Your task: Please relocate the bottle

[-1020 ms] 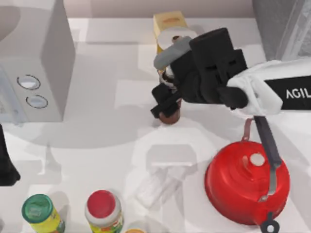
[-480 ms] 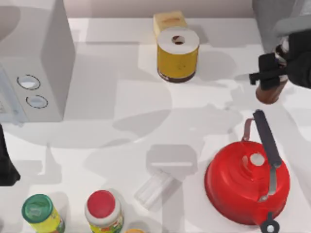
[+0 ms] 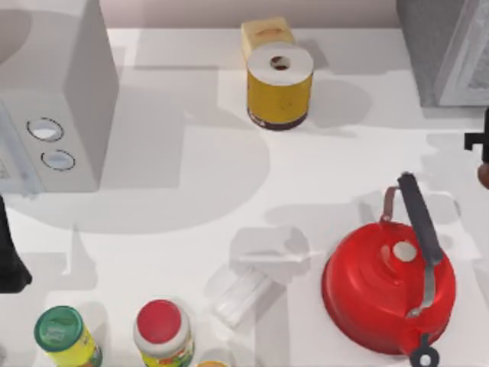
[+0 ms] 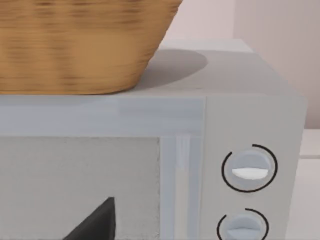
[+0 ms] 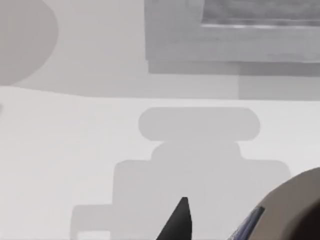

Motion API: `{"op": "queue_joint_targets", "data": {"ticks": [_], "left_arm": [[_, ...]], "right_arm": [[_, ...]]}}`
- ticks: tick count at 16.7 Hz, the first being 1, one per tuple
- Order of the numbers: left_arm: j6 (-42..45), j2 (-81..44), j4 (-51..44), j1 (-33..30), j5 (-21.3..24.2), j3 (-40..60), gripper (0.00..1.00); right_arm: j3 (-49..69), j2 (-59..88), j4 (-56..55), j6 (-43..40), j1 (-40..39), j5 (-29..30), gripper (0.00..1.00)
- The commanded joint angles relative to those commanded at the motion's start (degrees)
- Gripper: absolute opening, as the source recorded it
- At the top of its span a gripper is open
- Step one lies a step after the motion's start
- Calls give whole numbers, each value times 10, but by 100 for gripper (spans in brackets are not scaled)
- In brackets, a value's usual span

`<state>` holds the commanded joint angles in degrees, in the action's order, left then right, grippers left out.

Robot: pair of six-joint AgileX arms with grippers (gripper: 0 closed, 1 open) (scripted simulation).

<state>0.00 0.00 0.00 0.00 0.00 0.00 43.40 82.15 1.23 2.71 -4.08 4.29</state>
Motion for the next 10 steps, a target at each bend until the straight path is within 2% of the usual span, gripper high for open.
{"op": "queue_joint_targets", "data": {"ticks": [5, 10], "left_arm": [[0, 0, 0, 0, 0, 0, 100], [0, 0, 0, 0, 0, 0, 100]], "right_arm": [[-2, 23, -16, -1, -2, -1, 0], [-4, 98, -101, -1, 2, -3, 0]]}}
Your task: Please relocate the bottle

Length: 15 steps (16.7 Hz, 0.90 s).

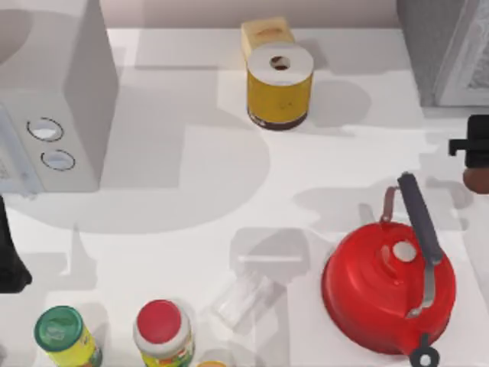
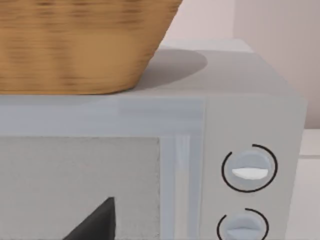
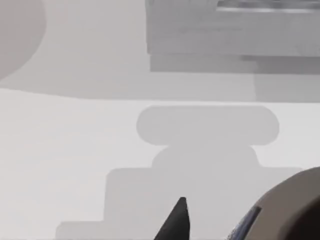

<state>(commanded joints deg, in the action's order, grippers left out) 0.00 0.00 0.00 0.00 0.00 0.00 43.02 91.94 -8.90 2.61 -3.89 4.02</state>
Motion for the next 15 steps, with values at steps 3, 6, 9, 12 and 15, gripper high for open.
{"op": "queue_joint_targets", "data": {"ticks": [3, 6, 9, 12, 15], "left_arm": [[0, 0, 0, 0, 0, 0, 100], [0, 0, 0, 0, 0, 0, 100], [0, 0, 0, 0, 0, 0, 100], [0, 0, 0, 0, 0, 0, 100], [0, 0, 0, 0, 0, 0, 100]], "right_arm": [[-2, 40, -44, -1, 2, 0, 0], [-4, 50, -55, -1, 4, 0, 0], [-4, 50, -55, -1, 4, 0, 8], [-4, 50, -55, -1, 4, 0, 30], [-4, 50, -55, -1, 4, 0, 53]]}}
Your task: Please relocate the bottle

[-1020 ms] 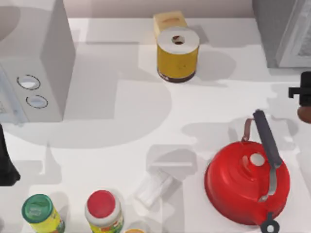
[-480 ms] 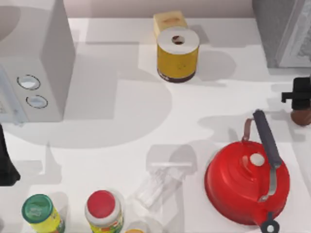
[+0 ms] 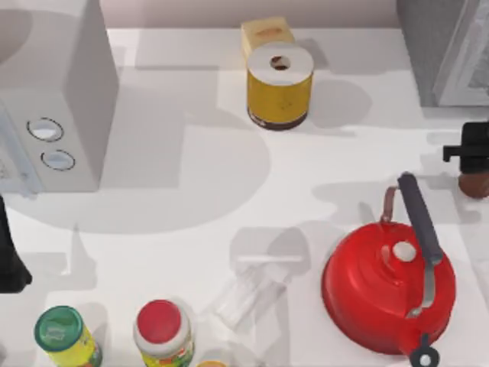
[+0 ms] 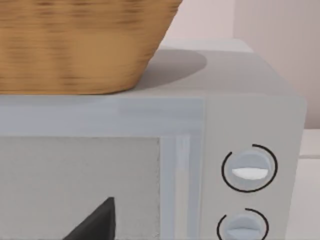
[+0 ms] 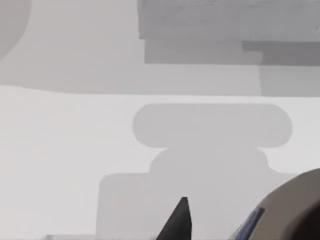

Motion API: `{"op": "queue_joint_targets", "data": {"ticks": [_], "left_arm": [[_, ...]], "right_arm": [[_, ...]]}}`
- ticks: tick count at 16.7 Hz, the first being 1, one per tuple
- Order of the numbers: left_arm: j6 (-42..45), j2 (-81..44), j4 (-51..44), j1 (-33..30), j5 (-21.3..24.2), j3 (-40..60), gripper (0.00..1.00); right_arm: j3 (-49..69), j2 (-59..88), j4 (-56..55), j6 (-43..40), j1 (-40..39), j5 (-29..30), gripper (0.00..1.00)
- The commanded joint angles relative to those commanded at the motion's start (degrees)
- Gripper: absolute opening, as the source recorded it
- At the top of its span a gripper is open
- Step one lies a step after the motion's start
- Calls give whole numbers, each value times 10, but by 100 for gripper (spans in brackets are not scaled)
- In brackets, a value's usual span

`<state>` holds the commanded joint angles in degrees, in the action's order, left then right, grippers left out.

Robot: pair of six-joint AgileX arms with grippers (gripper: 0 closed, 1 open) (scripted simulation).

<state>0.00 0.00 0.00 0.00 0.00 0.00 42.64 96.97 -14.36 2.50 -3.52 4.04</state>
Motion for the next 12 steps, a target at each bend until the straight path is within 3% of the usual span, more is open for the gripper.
{"op": "queue_joint_targets", "data": {"ticks": [6, 12], "left_arm": [[0, 0, 0, 0, 0, 0, 100], [0, 0, 0, 0, 0, 0, 100]], "right_arm": [[0, 0, 0, 0, 0, 0, 98], [0, 0, 0, 0, 0, 0, 100]]}}
